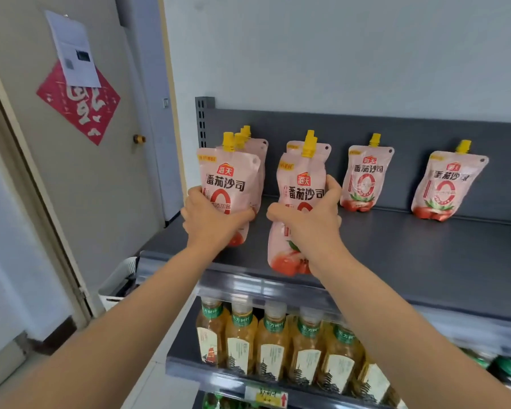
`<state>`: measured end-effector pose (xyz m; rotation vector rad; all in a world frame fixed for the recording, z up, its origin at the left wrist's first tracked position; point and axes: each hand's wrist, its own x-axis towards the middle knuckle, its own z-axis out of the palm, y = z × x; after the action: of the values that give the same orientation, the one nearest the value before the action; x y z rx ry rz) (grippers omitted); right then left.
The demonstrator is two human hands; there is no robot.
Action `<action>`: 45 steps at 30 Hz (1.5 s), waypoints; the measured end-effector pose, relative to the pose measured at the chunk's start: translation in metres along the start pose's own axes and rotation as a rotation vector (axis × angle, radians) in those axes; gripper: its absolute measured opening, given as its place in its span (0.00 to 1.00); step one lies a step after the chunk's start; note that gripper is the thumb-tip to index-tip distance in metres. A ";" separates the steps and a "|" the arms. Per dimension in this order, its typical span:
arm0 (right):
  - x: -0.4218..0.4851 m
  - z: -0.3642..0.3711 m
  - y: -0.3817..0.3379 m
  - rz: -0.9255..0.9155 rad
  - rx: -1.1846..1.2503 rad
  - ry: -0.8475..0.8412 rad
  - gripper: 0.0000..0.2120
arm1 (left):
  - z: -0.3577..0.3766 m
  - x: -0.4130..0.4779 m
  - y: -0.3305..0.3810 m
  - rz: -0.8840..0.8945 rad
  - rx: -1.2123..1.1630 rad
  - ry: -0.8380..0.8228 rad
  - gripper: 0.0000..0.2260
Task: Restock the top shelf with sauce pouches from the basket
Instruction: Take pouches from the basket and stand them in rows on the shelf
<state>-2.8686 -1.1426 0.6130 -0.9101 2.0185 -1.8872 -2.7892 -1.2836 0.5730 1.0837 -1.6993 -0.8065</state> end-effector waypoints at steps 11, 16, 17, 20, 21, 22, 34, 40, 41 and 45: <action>0.021 0.004 0.012 -0.003 -0.093 0.126 0.49 | 0.031 0.030 -0.004 -0.138 -0.060 -0.042 0.43; 0.021 0.012 0.012 -0.008 -0.125 0.136 0.49 | 0.031 0.034 -0.002 -0.111 -0.047 -0.131 0.47; 0.021 0.014 0.013 -0.010 -0.122 0.140 0.49 | 0.027 0.037 -0.004 -0.094 -0.031 -0.168 0.48; 0.019 0.022 0.017 -0.010 -0.129 0.145 0.49 | 0.011 0.050 -0.012 -0.037 0.098 -0.362 0.50; 0.019 0.024 0.019 -0.014 -0.140 0.149 0.49 | 0.004 0.055 -0.015 -0.024 0.112 -0.451 0.49; 0.019 0.027 0.020 -0.020 -0.153 0.154 0.49 | -0.001 0.058 -0.018 -0.016 0.091 -0.536 0.46; 0.014 0.055 0.027 -0.141 -0.248 0.247 0.52 | -0.009 0.080 -0.037 0.101 -0.050 -0.697 0.39; 0.005 0.070 0.029 -0.207 -0.233 0.247 0.54 | -0.013 0.092 -0.047 0.143 -0.074 -0.788 0.30; 0.004 0.072 0.030 -0.211 -0.232 0.240 0.55 | -0.014 0.093 -0.048 0.159 -0.068 -0.799 0.30; 0.002 0.079 0.031 -0.215 -0.229 0.205 0.58 | -0.016 0.095 -0.047 0.227 -0.037 -0.821 0.30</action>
<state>-2.8348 -1.2093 0.5727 -1.0680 2.3832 -1.9561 -2.7764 -1.3900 0.5711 0.5235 -2.4097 -1.2240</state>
